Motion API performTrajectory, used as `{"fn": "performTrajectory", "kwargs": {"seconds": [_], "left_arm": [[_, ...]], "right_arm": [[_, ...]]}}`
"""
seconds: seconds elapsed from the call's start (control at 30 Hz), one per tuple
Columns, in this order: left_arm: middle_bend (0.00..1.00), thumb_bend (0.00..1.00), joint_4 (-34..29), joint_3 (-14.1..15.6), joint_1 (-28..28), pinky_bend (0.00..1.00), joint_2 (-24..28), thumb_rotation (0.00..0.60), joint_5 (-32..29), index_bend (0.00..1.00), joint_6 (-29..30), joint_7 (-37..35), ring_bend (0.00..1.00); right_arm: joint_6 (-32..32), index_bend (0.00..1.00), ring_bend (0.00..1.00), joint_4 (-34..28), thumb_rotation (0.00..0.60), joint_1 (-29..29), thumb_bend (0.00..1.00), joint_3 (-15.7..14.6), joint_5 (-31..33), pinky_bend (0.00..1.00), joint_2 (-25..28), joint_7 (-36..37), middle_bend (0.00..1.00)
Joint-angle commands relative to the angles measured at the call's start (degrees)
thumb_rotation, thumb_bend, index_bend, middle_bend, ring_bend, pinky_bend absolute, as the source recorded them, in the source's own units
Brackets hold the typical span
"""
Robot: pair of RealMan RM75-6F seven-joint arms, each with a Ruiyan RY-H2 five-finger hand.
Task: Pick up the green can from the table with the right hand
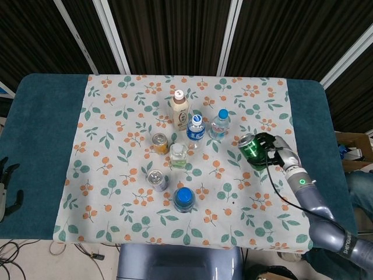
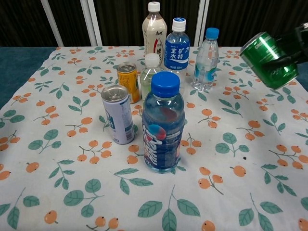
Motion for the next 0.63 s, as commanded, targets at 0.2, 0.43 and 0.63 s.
{"fn": "performTrajectory", "kwargs": {"seconds": [0.2,0.43,0.63], "left_arm": [[0.00,0.46,-0.2,0.2,0.3,0.00,-0.2,0.600,0.3,0.17,0.6,0.3,0.04],[0.00,0.46,-0.1,0.2,0.2,0.00,-0.2,0.600,0.2,0.17,0.4,0.5,0.04],[0.00,0.46,-0.2,0.2,0.2,0.00,0.0,0.600,0.0,0.17,0.2,0.4,0.04]], "right_arm": [[-10.4,0.48,0.53,-1.2,0.600,-10.8,0.32,11.3,-18.3,0.41,8.5,31.6,0.53],[-6.5,0.48,0.53,-1.7,0.600,-13.4,0.32,12.1,-33.5,0.41,10.9,51.4,0.52],[1.0,0.48,0.53,1.1,0.600,-11.2,0.32,6.6,-44.3,0.41,13.1,64.3,0.52]]}}
